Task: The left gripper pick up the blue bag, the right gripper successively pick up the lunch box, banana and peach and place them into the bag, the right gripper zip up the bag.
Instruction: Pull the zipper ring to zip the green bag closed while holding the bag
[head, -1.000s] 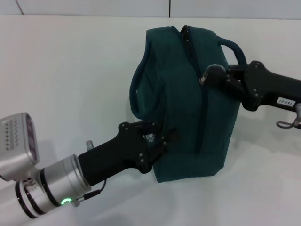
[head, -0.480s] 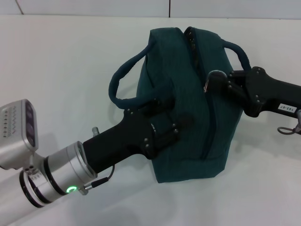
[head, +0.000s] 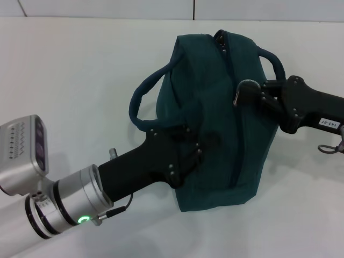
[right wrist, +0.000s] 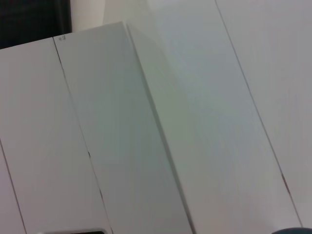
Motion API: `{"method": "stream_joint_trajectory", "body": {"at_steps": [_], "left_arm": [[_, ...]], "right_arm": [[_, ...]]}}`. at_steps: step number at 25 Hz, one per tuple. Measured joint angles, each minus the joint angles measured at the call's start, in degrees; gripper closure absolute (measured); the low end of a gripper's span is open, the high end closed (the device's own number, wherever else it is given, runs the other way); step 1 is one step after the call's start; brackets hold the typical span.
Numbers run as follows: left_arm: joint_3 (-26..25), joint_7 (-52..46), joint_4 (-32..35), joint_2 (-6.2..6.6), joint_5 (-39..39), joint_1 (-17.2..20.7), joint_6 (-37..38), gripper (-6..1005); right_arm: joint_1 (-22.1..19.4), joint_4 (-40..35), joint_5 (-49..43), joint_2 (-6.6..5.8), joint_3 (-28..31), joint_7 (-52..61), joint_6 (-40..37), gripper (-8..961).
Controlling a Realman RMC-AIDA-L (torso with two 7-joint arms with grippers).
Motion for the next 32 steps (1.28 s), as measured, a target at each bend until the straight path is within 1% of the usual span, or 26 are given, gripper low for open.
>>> {"method": "stream_joint_trajectory", "body": {"at_steps": [1,4,9,14,17,22,26,29,32], "left_arm": [[0.0,0.0,0.0,0.00,0.1,0.1,0.0,557],[0.1,0.1,0.0,0.00,1.3,0.1,0.0,740],[0.2,1.0,0.5,0.01,5.2,0.4,-0.1,909],[1.3,1.9,1.0,0.24,7.7,1.1,0.0,944],[2.5,2.0,2.1,0.27,8.1,1.8,0.4,945],[2.6,1.9,3.3,0.40,8.0,2.8,1.7,946],[2.3,1.4,8.8,0.57,7.5,5.4,5.4,947],[2.1,0.8,12.1,0.94,6.3,6.4,7.0,948],[2.1,-1.9,16.6,1.35,4.9,7.2,7.2,949]], "right_arm": [[0.0,0.0,0.0,0.00,0.1,0.0,0.0,942],[-0.1,0.0,0.6,0.00,0.4,0.0,0.1,942],[-0.2,0.0,2.4,-0.10,0.6,0.0,1.7,942],[-0.3,0.0,3.1,-0.18,0.6,0.0,4.1,942],[-0.2,0.0,3.1,-0.17,0.6,0.0,5.2,942],[-0.5,-0.5,3.1,-0.18,0.6,-0.3,4.6,942],[-2.1,-0.6,3.8,-0.21,0.6,-4.1,1.5,942],[-4.0,-0.6,4.9,-0.16,0.6,-6.7,-1.0,942],[-5.5,-0.7,5.4,-0.18,0.5,-7.6,-3.6,942]]}}
